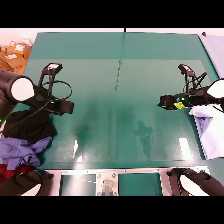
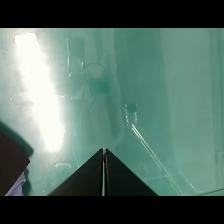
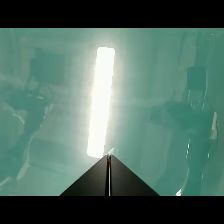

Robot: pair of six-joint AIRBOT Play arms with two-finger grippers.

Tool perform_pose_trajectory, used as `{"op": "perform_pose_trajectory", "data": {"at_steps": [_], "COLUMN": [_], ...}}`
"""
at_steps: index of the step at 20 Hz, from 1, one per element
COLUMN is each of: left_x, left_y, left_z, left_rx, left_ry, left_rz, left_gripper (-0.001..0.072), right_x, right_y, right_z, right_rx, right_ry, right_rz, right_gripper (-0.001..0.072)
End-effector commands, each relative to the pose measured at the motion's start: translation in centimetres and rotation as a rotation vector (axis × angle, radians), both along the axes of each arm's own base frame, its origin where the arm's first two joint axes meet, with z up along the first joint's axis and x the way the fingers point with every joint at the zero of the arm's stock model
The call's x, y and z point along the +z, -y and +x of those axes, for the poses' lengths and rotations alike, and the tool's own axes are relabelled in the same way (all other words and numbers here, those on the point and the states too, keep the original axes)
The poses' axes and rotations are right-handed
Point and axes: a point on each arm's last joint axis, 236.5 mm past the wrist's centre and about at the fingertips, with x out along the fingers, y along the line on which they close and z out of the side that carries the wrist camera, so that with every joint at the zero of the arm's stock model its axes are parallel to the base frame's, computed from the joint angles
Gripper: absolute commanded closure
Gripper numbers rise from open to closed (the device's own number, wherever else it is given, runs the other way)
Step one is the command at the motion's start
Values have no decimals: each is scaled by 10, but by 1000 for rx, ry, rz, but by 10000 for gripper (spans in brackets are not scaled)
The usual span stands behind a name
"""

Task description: Fold the shirts.

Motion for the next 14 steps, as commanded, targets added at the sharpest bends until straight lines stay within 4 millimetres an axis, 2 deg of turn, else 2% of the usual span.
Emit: {"op": "perform_pose_trajectory", "data": {"at_steps": [1,2,4,5,6,7,8,9,12,14], "left_x": [0,0,0,0,-1,-3,-10,-23,-80,-112], "left_y": [0,-1,-17,-36,-63,-89,-116,-134,-179,-195], "left_z": [0,0,7,13,18,21,21,15,-13,-27], "left_rx": [0,-1,-18,-9,8,40,103,136,214,219], "left_ry": [0,2,34,59,79,86,75,40,-87,-137], "left_rz": [1,4,83,163,271,366,437,467,495,497], "left_gripper": [685,685,685,684,612,225,-13,-13,-13,-12], "right_x": [0,0,0,0,0,0,0,0,0,0], "right_y": [0,0,0,0,0,0,0,0,0,0], "right_z": [0,0,0,0,0,0,0,0,0,0], "right_rx": [0,0,0,0,0,0,0,0,0,0], "right_ry": [1,1,1,1,0,0,0,0,0,0], "right_rz": [0,0,0,0,0,0,0,0,0,0], "right_gripper": [696,696,696,696,696,696,696,696,696,696]}}
